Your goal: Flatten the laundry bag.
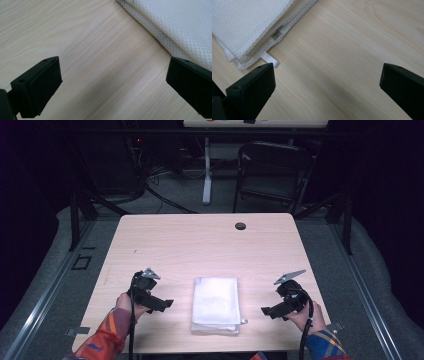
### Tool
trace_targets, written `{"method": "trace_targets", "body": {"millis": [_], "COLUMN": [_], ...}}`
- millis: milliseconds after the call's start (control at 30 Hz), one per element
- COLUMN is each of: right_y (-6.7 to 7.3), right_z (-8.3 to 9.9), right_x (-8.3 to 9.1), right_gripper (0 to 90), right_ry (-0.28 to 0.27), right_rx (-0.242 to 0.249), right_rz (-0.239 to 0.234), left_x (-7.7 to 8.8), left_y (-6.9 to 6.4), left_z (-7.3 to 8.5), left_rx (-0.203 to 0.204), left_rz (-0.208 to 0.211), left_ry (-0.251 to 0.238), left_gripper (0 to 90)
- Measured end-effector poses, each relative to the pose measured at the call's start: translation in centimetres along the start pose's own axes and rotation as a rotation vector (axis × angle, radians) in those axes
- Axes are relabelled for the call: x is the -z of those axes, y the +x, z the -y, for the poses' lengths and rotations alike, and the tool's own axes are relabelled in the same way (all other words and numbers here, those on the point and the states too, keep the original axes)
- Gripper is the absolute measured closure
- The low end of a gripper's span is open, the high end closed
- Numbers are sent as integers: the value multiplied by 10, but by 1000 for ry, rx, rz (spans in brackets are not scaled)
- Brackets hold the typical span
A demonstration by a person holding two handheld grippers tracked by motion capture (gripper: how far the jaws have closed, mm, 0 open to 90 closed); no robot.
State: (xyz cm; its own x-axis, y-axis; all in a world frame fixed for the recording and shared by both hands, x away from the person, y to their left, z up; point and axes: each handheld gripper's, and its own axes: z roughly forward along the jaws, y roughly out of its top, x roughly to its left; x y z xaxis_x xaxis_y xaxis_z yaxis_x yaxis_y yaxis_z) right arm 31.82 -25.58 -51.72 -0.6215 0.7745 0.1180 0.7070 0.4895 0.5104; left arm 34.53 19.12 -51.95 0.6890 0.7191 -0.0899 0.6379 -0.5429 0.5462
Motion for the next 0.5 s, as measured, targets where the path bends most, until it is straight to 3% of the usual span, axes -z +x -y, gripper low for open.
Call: {"method": "trace_targets", "body": {"millis": [167,233,500], "right_y": [2,3,7], "right_z": [1,1,1], "right_x": [0,0,-1], "right_gripper": [0,0,0], "right_ry": [7,-1,34], "right_rx": [2,2,7], "right_rz": [-30,-14,-27], "left_x": [-4,-5,-5], "left_y": [-4,-5,-10], "left_z": [-5,-5,-8], "left_rx": [-22,-33,-69], "left_rz": [11,22,56], "left_ry": [1,3,-17], "left_gripper": [0,0,0]}}
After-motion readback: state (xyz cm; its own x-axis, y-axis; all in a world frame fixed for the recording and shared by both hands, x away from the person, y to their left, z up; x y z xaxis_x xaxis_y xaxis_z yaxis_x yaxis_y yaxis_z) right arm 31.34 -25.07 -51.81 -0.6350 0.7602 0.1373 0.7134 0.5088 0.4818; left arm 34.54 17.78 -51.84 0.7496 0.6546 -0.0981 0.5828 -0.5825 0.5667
